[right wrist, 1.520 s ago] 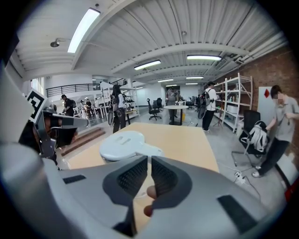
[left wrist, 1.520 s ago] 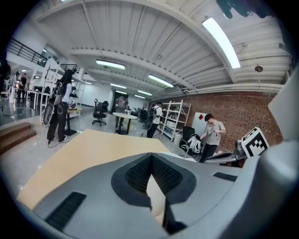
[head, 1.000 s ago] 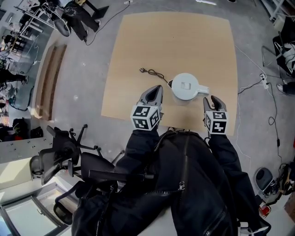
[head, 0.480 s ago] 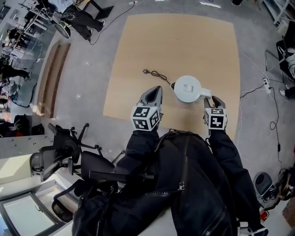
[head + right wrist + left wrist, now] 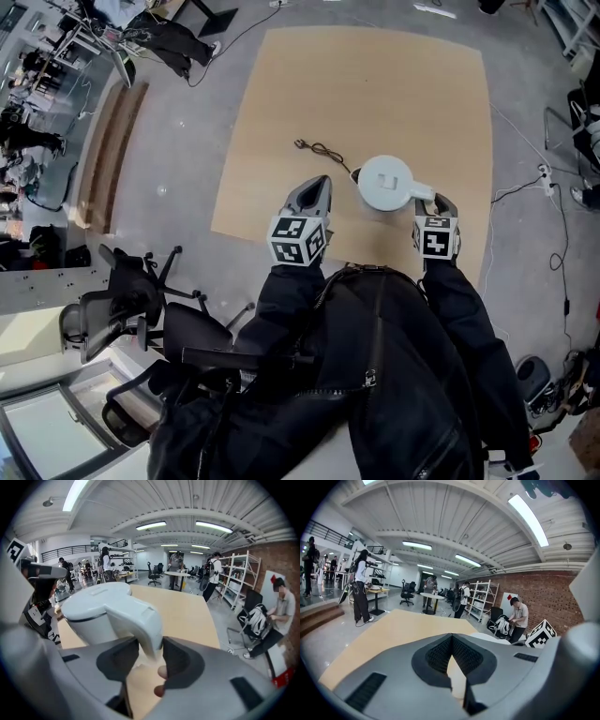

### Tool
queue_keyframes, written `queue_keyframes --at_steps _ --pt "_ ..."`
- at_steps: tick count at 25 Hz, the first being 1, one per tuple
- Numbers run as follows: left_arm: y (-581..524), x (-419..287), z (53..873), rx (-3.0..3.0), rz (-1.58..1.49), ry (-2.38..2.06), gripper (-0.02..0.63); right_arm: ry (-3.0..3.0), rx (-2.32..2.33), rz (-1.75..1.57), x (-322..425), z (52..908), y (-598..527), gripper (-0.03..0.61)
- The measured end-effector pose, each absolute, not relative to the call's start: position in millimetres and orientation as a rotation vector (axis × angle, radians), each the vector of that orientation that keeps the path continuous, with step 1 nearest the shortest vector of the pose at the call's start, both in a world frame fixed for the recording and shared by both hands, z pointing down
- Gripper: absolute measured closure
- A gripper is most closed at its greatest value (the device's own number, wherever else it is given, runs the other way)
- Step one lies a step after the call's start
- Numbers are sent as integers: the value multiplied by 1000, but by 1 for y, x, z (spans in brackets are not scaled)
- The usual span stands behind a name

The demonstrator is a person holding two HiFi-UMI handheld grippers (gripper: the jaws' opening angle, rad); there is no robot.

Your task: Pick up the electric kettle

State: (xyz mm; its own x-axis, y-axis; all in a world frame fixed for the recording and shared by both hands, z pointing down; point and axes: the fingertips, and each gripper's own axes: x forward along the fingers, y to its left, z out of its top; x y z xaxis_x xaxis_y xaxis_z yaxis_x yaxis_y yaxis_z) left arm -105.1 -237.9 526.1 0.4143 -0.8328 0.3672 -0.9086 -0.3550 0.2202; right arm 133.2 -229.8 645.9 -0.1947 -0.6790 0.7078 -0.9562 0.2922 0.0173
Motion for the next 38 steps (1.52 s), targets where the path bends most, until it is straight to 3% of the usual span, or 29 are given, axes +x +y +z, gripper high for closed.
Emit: queue_keyframes --at_steps 38 --pt "-238 -130 529 2243 270 -1560 615 -1956 1656 536 135 624 -248 425"
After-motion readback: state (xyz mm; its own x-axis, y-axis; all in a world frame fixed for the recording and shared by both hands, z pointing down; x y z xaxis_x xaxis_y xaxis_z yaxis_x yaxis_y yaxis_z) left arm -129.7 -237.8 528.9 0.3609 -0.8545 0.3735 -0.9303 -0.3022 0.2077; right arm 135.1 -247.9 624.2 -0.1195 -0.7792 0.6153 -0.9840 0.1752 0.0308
